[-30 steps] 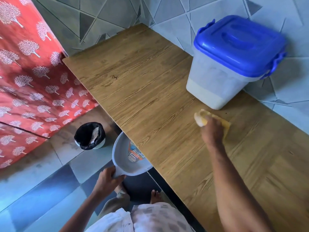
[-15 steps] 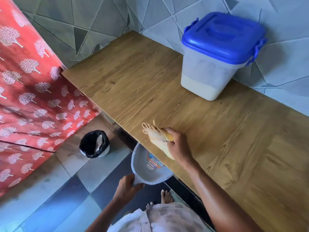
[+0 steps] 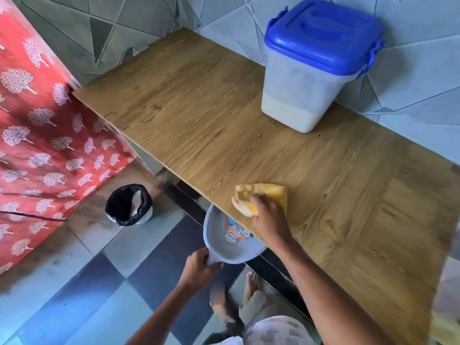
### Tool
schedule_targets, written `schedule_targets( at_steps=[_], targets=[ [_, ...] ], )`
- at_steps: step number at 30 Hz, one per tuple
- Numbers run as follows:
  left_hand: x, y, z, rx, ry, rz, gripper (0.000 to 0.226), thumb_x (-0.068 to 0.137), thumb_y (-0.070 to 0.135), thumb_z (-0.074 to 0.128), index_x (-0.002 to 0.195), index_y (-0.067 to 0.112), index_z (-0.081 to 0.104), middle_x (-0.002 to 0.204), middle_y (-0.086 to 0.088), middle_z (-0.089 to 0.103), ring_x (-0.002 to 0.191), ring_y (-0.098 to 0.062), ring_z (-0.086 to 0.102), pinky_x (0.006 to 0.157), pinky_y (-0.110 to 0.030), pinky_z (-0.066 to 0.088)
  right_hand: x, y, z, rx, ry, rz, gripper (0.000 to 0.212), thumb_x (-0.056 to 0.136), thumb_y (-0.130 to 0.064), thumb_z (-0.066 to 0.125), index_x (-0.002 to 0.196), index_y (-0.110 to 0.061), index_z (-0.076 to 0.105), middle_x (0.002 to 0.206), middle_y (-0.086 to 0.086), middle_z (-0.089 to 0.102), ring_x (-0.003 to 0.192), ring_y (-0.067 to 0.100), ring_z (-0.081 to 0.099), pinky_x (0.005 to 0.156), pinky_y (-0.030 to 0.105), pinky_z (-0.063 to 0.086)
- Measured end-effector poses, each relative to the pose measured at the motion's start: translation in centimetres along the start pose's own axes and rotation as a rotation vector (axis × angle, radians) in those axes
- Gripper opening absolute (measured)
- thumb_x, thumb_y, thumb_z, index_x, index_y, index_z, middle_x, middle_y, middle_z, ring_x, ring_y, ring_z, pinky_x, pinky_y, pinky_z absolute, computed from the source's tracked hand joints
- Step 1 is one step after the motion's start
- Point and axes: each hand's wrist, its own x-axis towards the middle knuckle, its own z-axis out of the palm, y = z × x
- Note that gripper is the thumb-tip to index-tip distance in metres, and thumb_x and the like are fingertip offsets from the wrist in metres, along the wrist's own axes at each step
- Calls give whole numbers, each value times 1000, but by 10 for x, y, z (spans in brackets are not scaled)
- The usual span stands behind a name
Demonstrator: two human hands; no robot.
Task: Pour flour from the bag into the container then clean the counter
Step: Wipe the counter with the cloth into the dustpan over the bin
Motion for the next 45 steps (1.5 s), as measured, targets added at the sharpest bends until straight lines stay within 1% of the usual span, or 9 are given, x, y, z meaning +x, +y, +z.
schedule_targets(
  at_steps=[7,14,19,26,31,35,38,42,45],
  targets=[
    [-11,1,25,-6,36,-43,35,68,43,72,81,11,68,73,-4,71,63,-21,64,60,-43,54,-19,-8,-46,538,98,116,60,65,16,42,111,-8,72,102,0,75,89,13,66,76,1,45],
    [-26,22,56,-45,98,-76,26,68,33,76,74,10,65,68,-8,67,51,-11,49,50,-34,44,52,151,-137,5,426,181,50,74,11,62,121,-7,66,120,16,68,105,37,65,83,42,54],
    [-36,31,75,-42,98,-55,30,61,39,72,72,11,65,60,-5,60,50,-11,43,50,-27,39,58,218,-122,-171,163,332,36,83,2,65,119,-5,64,123,22,65,115,41,60,85,46,53],
    [-60,44,87,-25,151,-46,20,61,32,72,67,16,64,55,5,57,47,-7,42,47,-22,37,-31,68,-37,117,-4,-143,41,66,7,65,104,-8,71,101,14,74,90,34,72,67,37,57],
    [-70,48,86,-26,156,-69,18,61,26,72,68,11,66,52,9,59,45,-3,48,47,-18,36,-61,23,-46,515,-367,-109,53,74,4,49,119,-12,72,112,9,76,98,23,70,82,29,57],
    [-71,43,86,-24,162,-77,25,61,32,73,70,10,66,53,2,59,44,-5,45,46,-24,39,-44,55,-90,615,-168,71,58,81,17,46,125,-11,70,115,6,74,64,3,66,48,15,49],
    [-70,44,88,-24,168,-70,30,60,39,72,68,12,64,53,6,54,46,-10,42,47,-25,37,-21,102,-133,551,165,91,53,83,18,51,121,-13,72,109,-1,74,76,8,66,56,5,47],
    [-69,48,89,-9,165,-51,17,62,34,74,64,22,62,53,8,55,46,-7,43,47,-21,36,22,189,-164,93,463,67,48,81,8,58,123,-13,66,120,7,70,103,21,67,77,37,58],
    [-69,46,91,10,152,-44,19,62,34,74,67,19,63,56,5,57,47,-8,42,47,-20,35,36,235,-144,-126,341,263,35,83,5,62,116,-7,66,116,20,69,106,38,66,83,50,56]
  ],
)
